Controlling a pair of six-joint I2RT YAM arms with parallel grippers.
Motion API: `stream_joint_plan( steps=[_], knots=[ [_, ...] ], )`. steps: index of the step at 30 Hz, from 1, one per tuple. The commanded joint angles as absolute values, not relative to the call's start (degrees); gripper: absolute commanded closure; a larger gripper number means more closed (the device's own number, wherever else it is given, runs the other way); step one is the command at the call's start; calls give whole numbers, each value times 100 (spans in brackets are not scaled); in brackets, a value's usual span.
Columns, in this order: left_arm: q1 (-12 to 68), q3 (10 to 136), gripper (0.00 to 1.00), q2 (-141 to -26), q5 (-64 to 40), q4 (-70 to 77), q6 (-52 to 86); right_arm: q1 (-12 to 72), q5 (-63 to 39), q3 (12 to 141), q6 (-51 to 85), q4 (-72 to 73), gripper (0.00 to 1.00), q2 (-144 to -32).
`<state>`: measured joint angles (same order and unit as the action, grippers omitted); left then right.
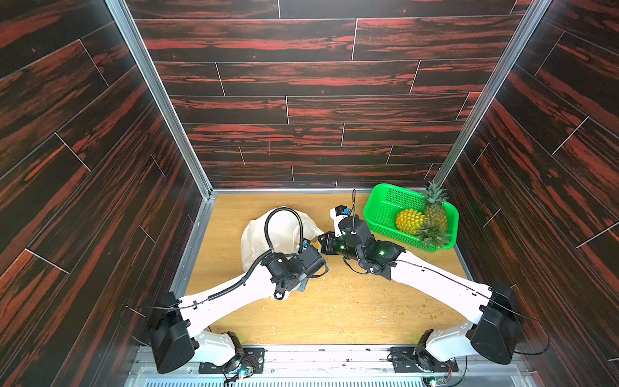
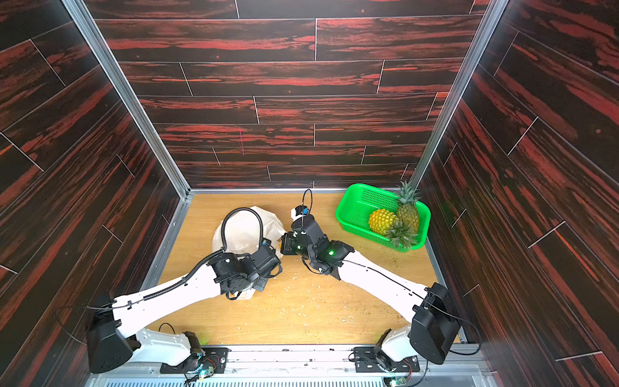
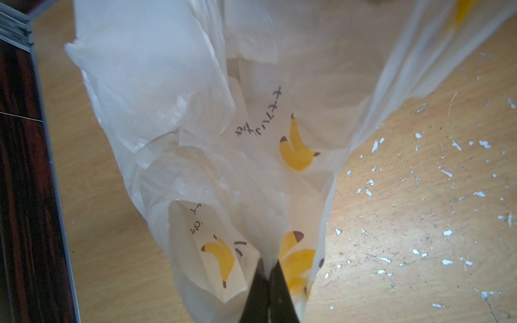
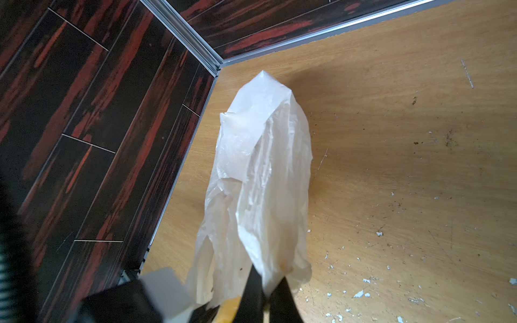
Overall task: Place the pineapple into a plastic bag & tie a knot
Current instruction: Open the plastic bag at the center of the board.
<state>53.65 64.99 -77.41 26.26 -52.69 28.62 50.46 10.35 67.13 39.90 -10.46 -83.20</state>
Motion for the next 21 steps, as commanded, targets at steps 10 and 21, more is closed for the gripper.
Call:
stream_joint_plan(
  steps=[10,21],
  knots=[
    [5127,5208,100,-5097,3028,-3141,3946,5081,1377,5294,4015,-1156,86,-7924],
    [4985,4453,100,-4556,1676,-1810,3220,4767,1119,6823,1056,-2271,14,-7748]
  ],
)
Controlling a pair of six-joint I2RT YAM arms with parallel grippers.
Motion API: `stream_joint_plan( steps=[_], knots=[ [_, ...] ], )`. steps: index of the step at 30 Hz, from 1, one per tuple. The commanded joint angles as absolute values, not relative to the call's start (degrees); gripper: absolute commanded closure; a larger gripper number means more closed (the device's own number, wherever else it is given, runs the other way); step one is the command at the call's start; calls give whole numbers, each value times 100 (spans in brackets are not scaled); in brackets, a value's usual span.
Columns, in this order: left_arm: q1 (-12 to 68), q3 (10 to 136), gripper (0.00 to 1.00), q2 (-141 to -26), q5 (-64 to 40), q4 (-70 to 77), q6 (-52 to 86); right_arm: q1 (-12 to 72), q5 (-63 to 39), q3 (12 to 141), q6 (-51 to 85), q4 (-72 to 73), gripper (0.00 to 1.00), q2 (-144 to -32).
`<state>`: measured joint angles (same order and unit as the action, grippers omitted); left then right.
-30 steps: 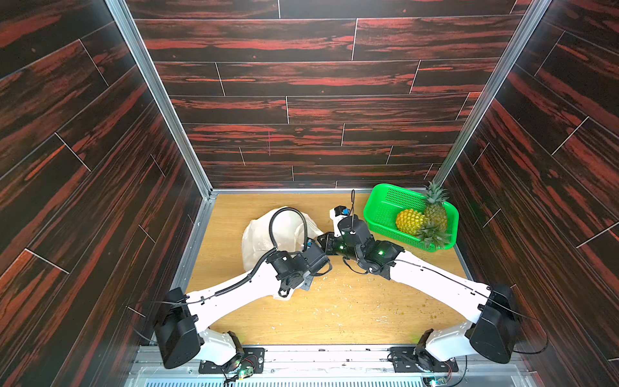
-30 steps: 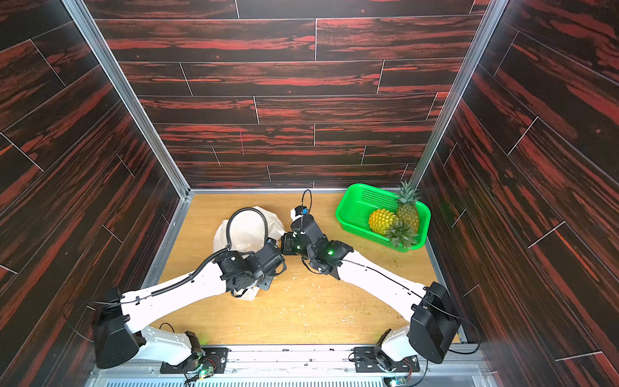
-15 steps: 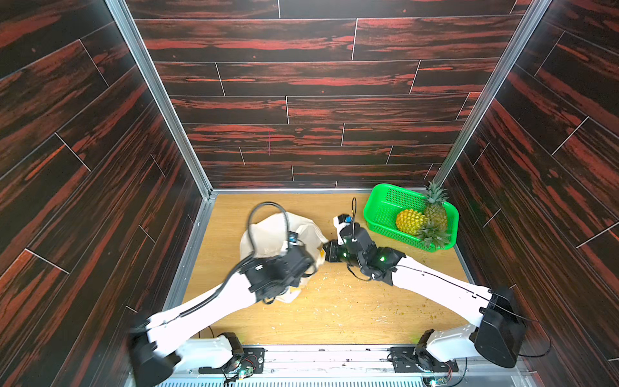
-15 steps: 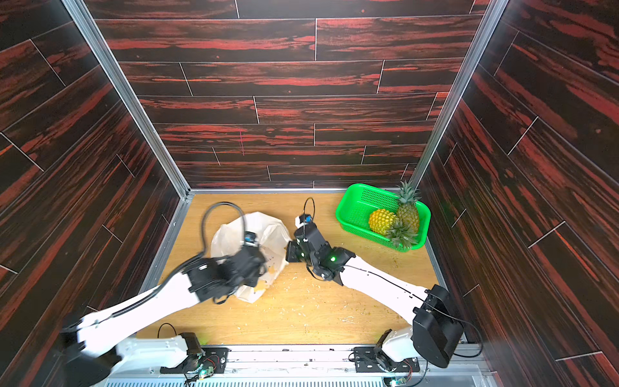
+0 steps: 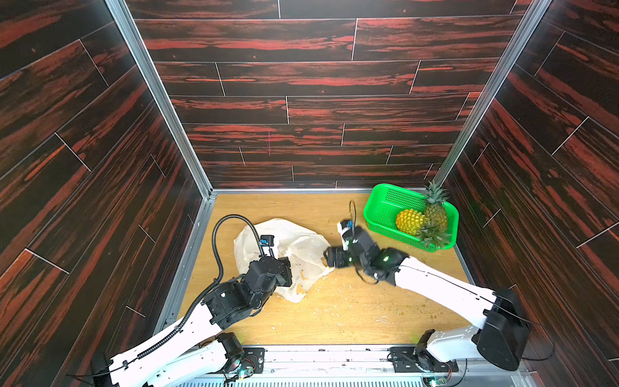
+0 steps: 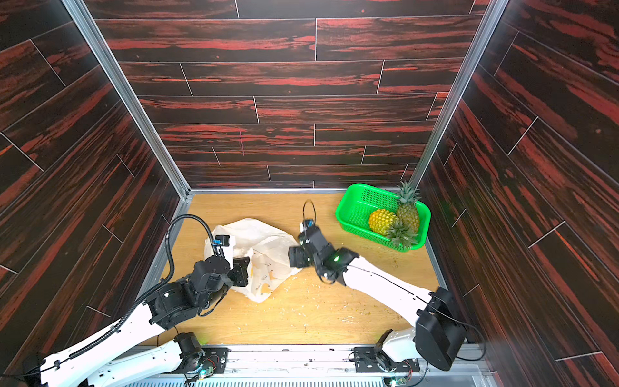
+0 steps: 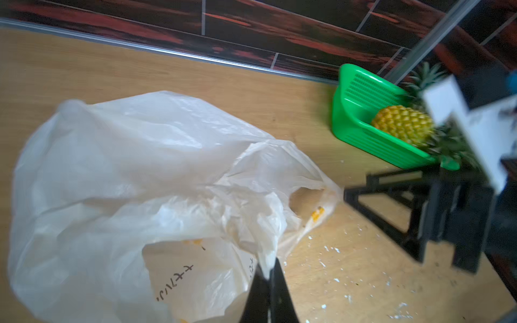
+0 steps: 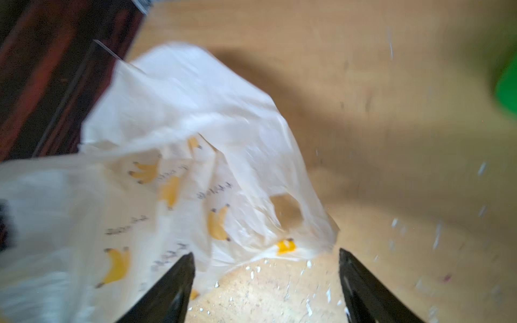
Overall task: Place the pineapple into a plastic bag & tie a knot
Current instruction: Open the plastic bag at the center of the board.
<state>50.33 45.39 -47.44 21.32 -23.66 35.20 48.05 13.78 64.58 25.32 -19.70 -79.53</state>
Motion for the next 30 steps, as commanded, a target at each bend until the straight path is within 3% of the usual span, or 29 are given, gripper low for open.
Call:
stream_joint_plan(
  steps=[1,7,11,20,26,30],
  knots=[
    [4976,4405,100,-4492,1515,-1702,3126,4741,1058,6850,621,-2304,13,-7767],
    [4964,4191,100,-4175,784,-1225,2599,3980,-257,6380,-530,-1803,13,-8015],
    [4950,4003,100,-3979,477,-1128,2241,3676,-388,6153,-1193,-1253,13,-8166],
    [4904,3946,100,-3981,281,-1142,1968,3228,-1606,6539,-1539,-2006,15,-9100],
    [4904,3965,100,-4043,335,-1223,2057,3241,-1687,6033,-1268,-1415,15,-8978],
    [4891,4025,100,-4043,268,-1323,2041,3455,-1360,5475,-1824,-620,15,-8662]
  ],
)
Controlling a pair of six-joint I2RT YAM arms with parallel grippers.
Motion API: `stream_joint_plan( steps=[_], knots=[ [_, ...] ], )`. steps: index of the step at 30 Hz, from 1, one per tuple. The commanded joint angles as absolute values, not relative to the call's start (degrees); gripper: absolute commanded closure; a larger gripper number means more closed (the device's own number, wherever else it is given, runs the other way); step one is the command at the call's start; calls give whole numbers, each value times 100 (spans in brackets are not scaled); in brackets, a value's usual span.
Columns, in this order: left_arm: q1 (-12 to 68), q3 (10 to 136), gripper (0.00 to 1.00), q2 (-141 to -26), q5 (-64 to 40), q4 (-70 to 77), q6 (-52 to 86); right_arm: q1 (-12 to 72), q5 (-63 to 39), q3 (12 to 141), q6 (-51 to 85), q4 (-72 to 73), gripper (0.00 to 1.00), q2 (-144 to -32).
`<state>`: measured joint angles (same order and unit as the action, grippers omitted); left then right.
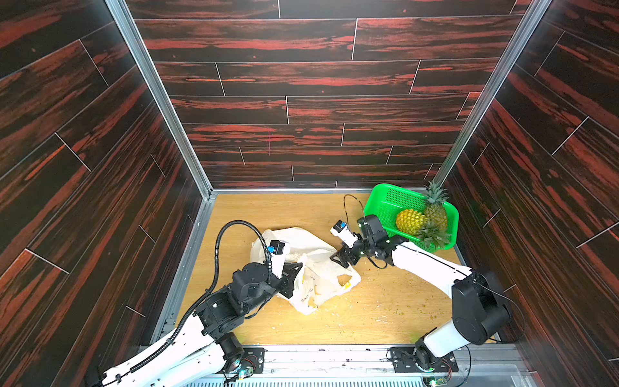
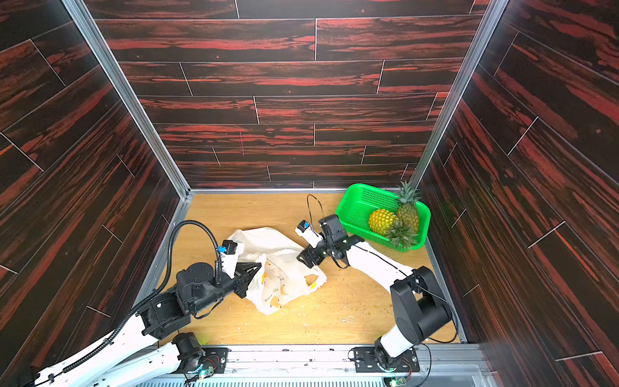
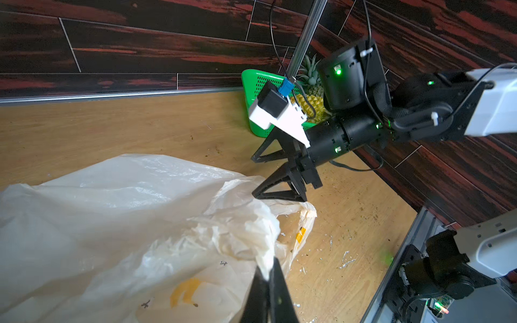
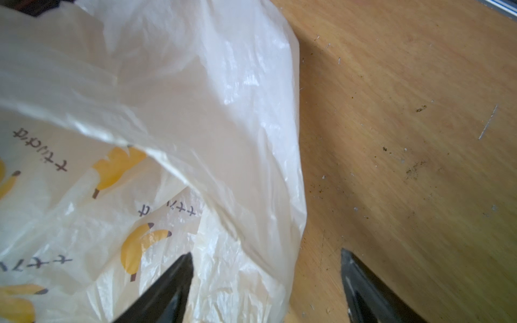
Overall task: Place the pineapple into a plastic bag & tie a knot
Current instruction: Open the plastic bag at the center of the board.
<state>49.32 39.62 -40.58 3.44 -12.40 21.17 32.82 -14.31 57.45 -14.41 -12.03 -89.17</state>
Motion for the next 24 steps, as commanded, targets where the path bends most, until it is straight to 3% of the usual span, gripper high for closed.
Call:
stream_joint_plan(
  steps=[1,7,13,16,21,22,24],
  knots=[
    [4897,4033,100,-4044,253,-1325,2039,3530,-1240,5378,-2025,-446,15,-8641],
    [4890,4110,100,-4077,47,-1338,2043,3949,-466,5300,-2815,724,21,-8845],
    [4896,4185,100,-4113,-219,-1419,2012,4068,-923,5571,-3435,1016,24,-9135],
    [4892,4200,100,-4079,-211,-1443,2053,4070,-1338,5562,-3520,1107,40,-9293],
    [4887,4372,100,-4034,-157,-1734,2083,4074,-1435,5679,-3466,1131,94,-9340],
    [4886,4418,100,-4019,-128,-1808,2068,4062,-1417,5696,-3475,1125,100,-9294],
    [4885,4492,100,-3999,-12,-1957,2019,4044,-1301,5766,-3507,1042,100,-9171]
  ],
)
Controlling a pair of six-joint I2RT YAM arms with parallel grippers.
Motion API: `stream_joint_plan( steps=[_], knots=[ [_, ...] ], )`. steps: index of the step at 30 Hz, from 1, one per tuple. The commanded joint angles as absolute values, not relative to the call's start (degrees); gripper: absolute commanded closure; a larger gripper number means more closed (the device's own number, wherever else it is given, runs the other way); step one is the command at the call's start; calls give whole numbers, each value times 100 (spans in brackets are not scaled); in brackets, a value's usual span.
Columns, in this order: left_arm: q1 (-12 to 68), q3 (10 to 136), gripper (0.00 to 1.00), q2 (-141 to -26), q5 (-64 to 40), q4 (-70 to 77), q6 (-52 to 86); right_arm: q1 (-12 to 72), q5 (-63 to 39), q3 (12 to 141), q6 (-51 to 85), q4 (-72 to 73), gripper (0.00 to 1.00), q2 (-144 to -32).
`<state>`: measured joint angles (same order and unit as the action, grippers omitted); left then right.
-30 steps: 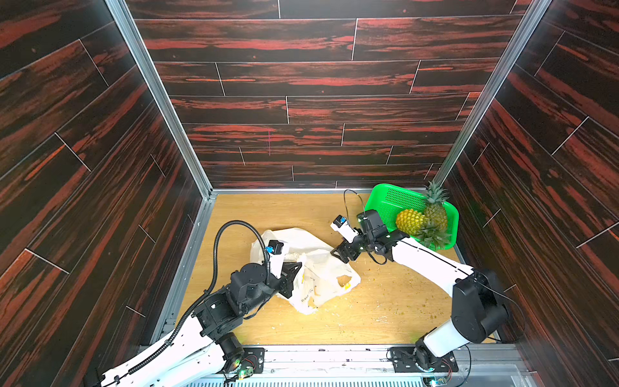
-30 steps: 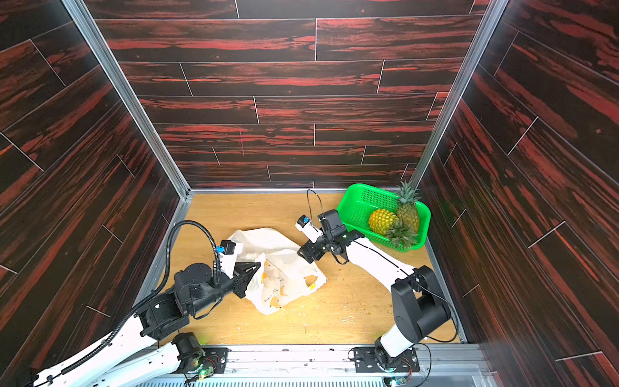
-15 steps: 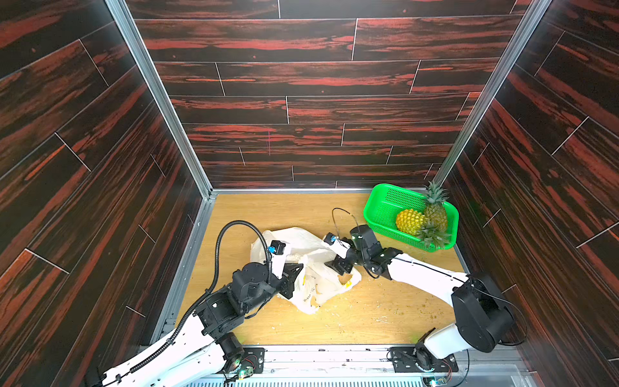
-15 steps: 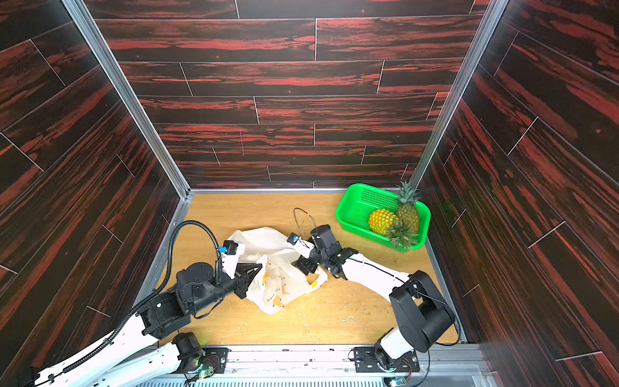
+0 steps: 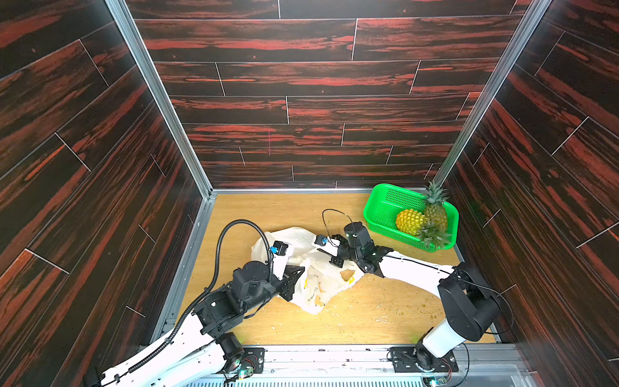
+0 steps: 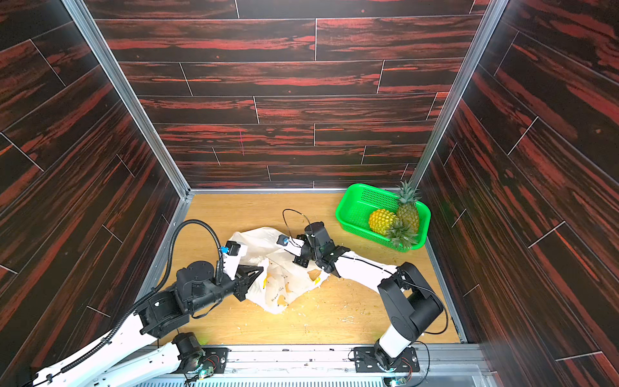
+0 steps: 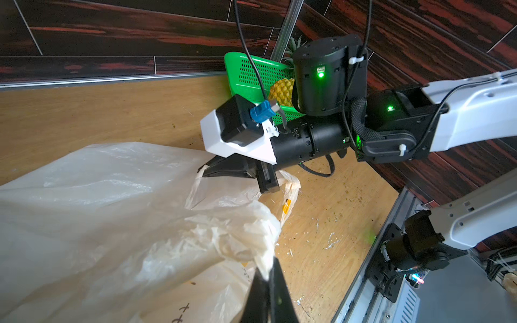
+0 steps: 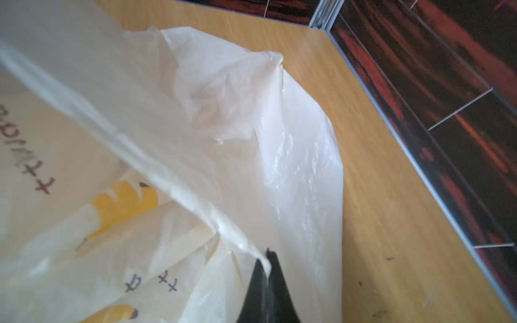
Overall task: Place the pineapple into a plastic bag & tie a knot
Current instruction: Open the plastic bag at the center of the board.
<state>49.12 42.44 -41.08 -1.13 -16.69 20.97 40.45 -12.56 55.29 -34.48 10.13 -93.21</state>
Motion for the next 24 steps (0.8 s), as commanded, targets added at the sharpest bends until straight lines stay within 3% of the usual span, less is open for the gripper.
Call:
stream_joint_plan(
  steps=[1,12,21,24],
  knots=[
    [4882,4544,100,-3998,98,-2061,1987,4035,-1184,5816,-3502,992,100,-9078],
    [4882,4879,100,-4147,1169,-2628,1582,4017,76,6610,-3103,6,100,-7734],
    [4887,4688,100,-4691,1869,-2796,1876,4428,290,5880,-2301,206,100,-7850],
    [4887,4612,87,-4836,2128,-2843,2142,4476,207,5950,-1824,253,100,-7966]
  ],
)
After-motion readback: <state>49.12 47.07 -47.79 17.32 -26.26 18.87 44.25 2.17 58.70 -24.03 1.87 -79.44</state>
